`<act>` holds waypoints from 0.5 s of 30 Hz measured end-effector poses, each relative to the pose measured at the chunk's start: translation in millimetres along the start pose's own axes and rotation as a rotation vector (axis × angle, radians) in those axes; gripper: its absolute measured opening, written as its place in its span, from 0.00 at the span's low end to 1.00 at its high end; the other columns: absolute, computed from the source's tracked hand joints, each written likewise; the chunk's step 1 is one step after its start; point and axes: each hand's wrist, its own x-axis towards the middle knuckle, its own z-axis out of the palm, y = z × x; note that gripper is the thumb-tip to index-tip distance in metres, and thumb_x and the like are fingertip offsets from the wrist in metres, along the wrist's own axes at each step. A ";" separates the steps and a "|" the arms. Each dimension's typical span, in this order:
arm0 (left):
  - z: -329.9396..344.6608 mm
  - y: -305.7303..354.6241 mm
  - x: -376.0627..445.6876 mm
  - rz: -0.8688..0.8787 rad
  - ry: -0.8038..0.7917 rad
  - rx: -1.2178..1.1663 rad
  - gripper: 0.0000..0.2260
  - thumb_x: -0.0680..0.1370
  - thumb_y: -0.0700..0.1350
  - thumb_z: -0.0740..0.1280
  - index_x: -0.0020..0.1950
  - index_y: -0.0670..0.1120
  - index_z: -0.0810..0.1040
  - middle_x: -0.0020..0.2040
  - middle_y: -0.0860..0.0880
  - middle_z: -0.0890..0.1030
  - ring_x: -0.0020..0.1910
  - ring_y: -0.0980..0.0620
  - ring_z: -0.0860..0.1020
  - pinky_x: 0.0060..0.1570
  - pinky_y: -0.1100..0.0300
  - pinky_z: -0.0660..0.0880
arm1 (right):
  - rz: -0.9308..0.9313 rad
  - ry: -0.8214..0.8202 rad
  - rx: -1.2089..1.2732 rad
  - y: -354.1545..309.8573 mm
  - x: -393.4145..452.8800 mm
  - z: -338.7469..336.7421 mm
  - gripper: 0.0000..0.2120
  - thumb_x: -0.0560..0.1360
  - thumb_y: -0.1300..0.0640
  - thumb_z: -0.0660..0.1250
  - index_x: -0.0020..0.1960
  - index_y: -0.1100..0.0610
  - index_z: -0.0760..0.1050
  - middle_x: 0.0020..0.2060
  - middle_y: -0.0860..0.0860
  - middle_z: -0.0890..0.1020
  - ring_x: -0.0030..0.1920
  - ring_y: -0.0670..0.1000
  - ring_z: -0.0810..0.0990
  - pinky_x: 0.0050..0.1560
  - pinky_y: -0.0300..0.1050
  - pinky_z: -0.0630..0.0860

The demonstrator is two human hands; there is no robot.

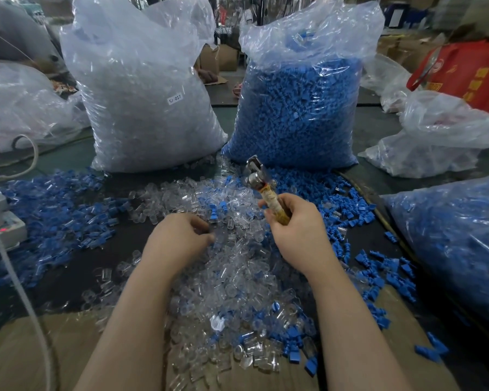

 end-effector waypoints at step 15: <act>12.2 13.3 -1.6 0.199 0.062 0.147 0.10 0.76 0.43 0.72 0.54 0.56 0.83 0.52 0.53 0.79 0.48 0.53 0.79 0.52 0.54 0.79 | -0.065 0.079 -0.091 -7.6 -2.0 0.9 0.02 0.76 0.56 0.69 0.47 0.52 0.76 0.40 0.46 0.78 0.40 0.48 0.76 0.42 0.53 0.76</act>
